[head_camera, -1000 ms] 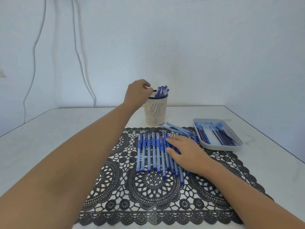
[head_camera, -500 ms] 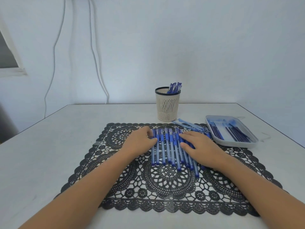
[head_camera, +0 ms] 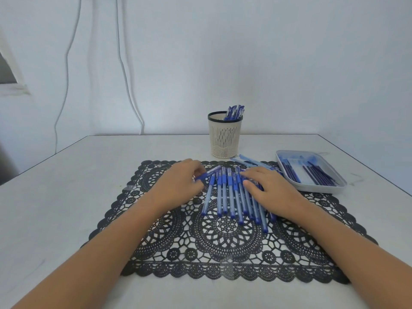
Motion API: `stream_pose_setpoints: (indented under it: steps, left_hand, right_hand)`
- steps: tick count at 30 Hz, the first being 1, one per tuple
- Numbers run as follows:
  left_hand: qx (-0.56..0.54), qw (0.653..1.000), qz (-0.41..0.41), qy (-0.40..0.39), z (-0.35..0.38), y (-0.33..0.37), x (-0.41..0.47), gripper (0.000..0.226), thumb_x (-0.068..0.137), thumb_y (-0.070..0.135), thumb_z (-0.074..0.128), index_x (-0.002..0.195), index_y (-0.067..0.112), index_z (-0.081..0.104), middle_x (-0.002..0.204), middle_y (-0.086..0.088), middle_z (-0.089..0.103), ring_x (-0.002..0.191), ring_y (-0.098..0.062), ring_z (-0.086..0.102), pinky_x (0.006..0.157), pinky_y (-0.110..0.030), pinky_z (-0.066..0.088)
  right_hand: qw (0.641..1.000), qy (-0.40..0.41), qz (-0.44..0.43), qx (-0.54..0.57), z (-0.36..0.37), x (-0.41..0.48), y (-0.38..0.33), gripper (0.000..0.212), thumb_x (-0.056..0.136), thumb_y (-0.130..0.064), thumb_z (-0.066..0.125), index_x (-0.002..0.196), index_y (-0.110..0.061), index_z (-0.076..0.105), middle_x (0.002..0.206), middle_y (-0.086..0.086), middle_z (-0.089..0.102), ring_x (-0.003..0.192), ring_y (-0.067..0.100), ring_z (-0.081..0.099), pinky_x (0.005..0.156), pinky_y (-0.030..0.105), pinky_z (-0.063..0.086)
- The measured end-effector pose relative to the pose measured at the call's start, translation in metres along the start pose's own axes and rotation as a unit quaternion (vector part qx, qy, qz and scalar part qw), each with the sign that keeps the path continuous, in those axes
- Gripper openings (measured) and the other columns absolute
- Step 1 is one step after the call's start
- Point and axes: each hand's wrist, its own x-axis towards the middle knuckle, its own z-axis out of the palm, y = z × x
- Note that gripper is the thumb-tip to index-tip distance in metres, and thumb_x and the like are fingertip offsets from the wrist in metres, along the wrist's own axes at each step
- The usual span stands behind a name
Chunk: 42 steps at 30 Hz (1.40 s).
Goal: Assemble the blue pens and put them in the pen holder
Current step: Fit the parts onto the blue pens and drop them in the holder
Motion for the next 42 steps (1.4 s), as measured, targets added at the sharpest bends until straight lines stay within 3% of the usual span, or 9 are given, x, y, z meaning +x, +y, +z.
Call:
stream_pose_setpoints:
  steps: [3,7,12,16,19,29,34,39,42]
  left_hand:
    - [-0.001,0.996,0.09,-0.005,-0.002,0.002,-0.006,0.025,0.087,0.011,0.051,0.11,0.018,0.06,0.099,0.011,0.052,0.084,0.0,0.046,0.073,-0.002,0.032]
    - [-0.017,0.988,0.149,-0.02,0.004,0.01,-0.008,0.024,0.089,0.011,0.051,0.111,0.016,0.06,0.098,0.013,0.049,0.082,0.007,0.046,0.077,0.0,0.031]
    - [-0.076,0.987,0.136,-0.033,0.005,0.014,-0.01,0.013,0.089,0.016,0.055,0.101,0.02,0.054,0.093,0.013,0.056,0.084,0.001,0.052,0.072,-0.003,0.035]
    - [-0.055,0.992,0.096,-0.069,0.002,0.007,-0.009,0.018,0.09,0.033,0.054,0.103,0.021,0.057,0.091,0.011,0.061,0.084,0.0,0.056,0.074,-0.016,0.043]
    - [-0.013,0.99,0.087,-0.106,0.001,0.002,-0.01,0.022,0.092,0.038,0.049,0.098,0.021,0.061,0.073,0.015,0.057,0.064,0.002,0.051,0.058,-0.012,0.035]
    - [-0.077,0.987,0.106,-0.089,0.003,-0.006,-0.007,0.013,0.092,0.031,0.052,0.088,0.022,0.061,0.063,0.009,0.053,0.055,0.0,0.045,0.054,-0.013,0.035]
    - [-0.073,0.989,0.114,-0.061,0.006,-0.013,-0.007,0.012,0.09,0.035,0.055,0.091,0.024,0.061,0.072,0.005,0.059,0.064,-0.007,0.05,0.06,-0.021,0.039]
    - [-0.077,0.995,0.055,-0.001,0.011,-0.029,-0.006,0.011,0.09,0.033,0.053,0.093,0.024,0.06,0.078,0.0,0.062,0.073,-0.017,0.056,0.067,-0.031,0.044]
    - [-0.079,0.996,0.033,0.024,0.015,-0.034,-0.006,0.008,0.09,0.033,0.053,0.091,0.027,0.058,0.078,-0.002,0.061,0.073,-0.018,0.055,0.067,-0.028,0.043]
  right_hand:
    - [0.996,0.078,-0.029,0.026,-0.002,-0.002,-0.007,0.038,0.097,-0.028,0.043,0.134,-0.019,0.047,0.132,-0.005,0.049,0.119,0.008,0.044,0.092,0.008,0.022]
    - [0.982,0.102,-0.145,-0.057,-0.005,-0.005,-0.022,0.042,0.089,-0.037,0.046,0.122,-0.014,0.057,0.116,0.001,0.06,0.107,0.018,0.056,0.092,0.032,0.044]
    - [0.988,0.021,-0.134,-0.069,-0.002,-0.008,-0.032,0.03,0.097,-0.029,0.042,0.122,-0.014,0.051,0.112,-0.001,0.056,0.1,0.013,0.051,0.08,0.017,0.033]
    - [0.991,-0.014,-0.118,-0.065,-0.002,-0.007,-0.033,0.024,0.099,-0.024,0.036,0.116,-0.012,0.048,0.106,0.001,0.051,0.092,0.015,0.049,0.078,0.021,0.036]
    - [0.99,-0.048,-0.108,-0.078,-0.003,-0.009,-0.034,0.02,0.099,-0.025,0.033,0.111,-0.015,0.045,0.091,-0.003,0.048,0.078,0.015,0.049,0.067,0.026,0.036]
    - [0.991,-0.006,-0.13,-0.016,-0.011,-0.006,-0.026,0.021,0.095,-0.033,0.046,0.11,-0.025,0.058,0.049,-0.009,0.045,0.046,0.008,0.046,0.05,0.02,0.036]
    - [0.995,-0.043,-0.085,-0.024,-0.011,-0.007,-0.026,0.028,0.092,-0.045,0.045,0.111,-0.025,0.049,0.059,-0.007,0.047,0.05,0.004,0.042,0.054,0.021,0.036]
    - [0.991,-0.089,0.008,0.098,-0.018,-0.011,-0.027,0.012,0.097,-0.022,0.036,0.108,-0.021,0.039,0.074,0.002,0.055,0.056,0.011,0.044,0.058,0.028,0.04]
    - [0.991,-0.073,-0.03,0.112,-0.02,-0.013,-0.036,0.01,0.095,-0.018,0.044,0.101,-0.026,0.045,0.099,-0.001,0.059,0.083,0.01,0.057,0.072,0.022,0.046]
